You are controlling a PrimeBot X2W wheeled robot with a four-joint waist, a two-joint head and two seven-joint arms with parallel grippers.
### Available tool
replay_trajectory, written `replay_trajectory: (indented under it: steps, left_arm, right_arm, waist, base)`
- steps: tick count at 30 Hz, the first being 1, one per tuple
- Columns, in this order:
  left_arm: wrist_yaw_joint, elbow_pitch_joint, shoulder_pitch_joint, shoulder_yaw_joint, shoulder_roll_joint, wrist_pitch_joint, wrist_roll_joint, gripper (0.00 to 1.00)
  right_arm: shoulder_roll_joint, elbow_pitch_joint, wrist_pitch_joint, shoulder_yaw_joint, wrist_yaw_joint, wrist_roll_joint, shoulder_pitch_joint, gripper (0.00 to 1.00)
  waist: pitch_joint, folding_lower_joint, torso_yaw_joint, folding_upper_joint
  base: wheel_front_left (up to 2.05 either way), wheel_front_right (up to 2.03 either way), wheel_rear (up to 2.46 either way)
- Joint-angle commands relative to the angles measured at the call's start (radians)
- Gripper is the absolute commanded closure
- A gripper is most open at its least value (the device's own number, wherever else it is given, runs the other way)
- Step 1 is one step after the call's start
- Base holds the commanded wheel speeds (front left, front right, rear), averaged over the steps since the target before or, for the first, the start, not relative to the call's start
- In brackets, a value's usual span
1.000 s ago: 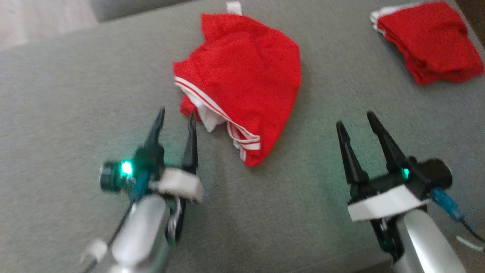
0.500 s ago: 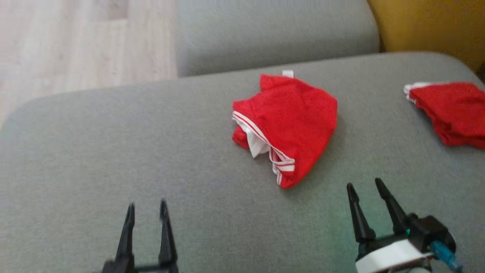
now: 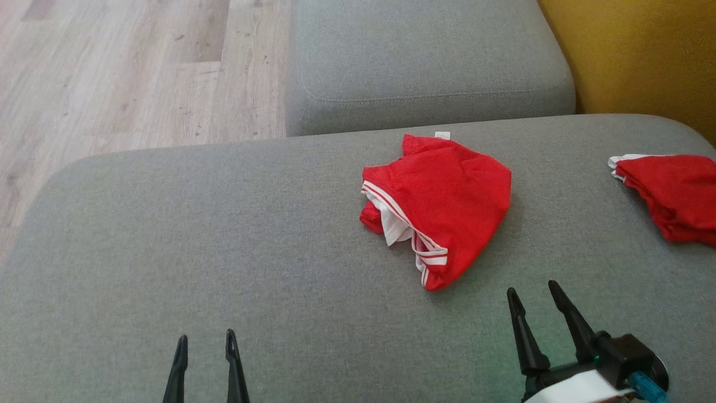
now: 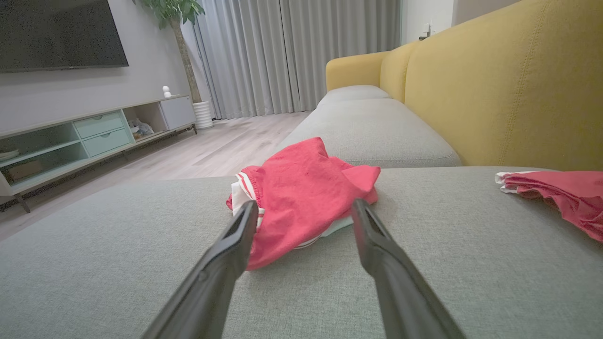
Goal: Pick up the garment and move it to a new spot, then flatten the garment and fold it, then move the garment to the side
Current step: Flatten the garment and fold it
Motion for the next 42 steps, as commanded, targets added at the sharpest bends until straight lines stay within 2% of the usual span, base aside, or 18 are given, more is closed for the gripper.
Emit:
replay_trajectory:
  steps: [1, 29, 34, 42]
  left_arm:
    - [-0.001, -0.034, -0.049, 0.036, -0.004, -0.009, 0.004, 0.00]
    - [0.023, -0.034, -0.060, 0.004, -0.004, -0.010, 0.002, 0.00]
    - [0.030, -0.019, -0.075, -0.012, -0.004, -0.010, 0.012, 0.00]
    - [0.000, 0.012, -0.173, -0.091, -0.004, -0.010, 0.071, 0.00]
  right_arm:
    - [0.001, -0.034, -0.004, 0.019, -0.001, -0.003, -0.024, 0.00]
    - [-0.001, -0.031, -0.004, 0.026, -0.001, 0.002, -0.041, 0.00]
    - [-0.007, -0.041, -0.004, 0.038, -0.001, 0.000, -0.053, 0.00]
    - [-0.019, -0.062, -0.004, 0.069, -0.001, 0.005, -0.086, 0.00]
  waist:
    - [0.001, 0.0001, 0.000, -0.0001]
    - [0.027, 0.0001, -0.022, -0.0001]
    - [0.048, 0.0001, -0.058, -0.0001]
    - [0.125, 0.0001, -0.164, -0.0001]
  base:
    - [0.00, 0.00, 0.00]
    - [0.00, 0.00, 0.00]
    - [0.00, 0.00, 0.00]
    - [0.00, 0.00, 0.00]
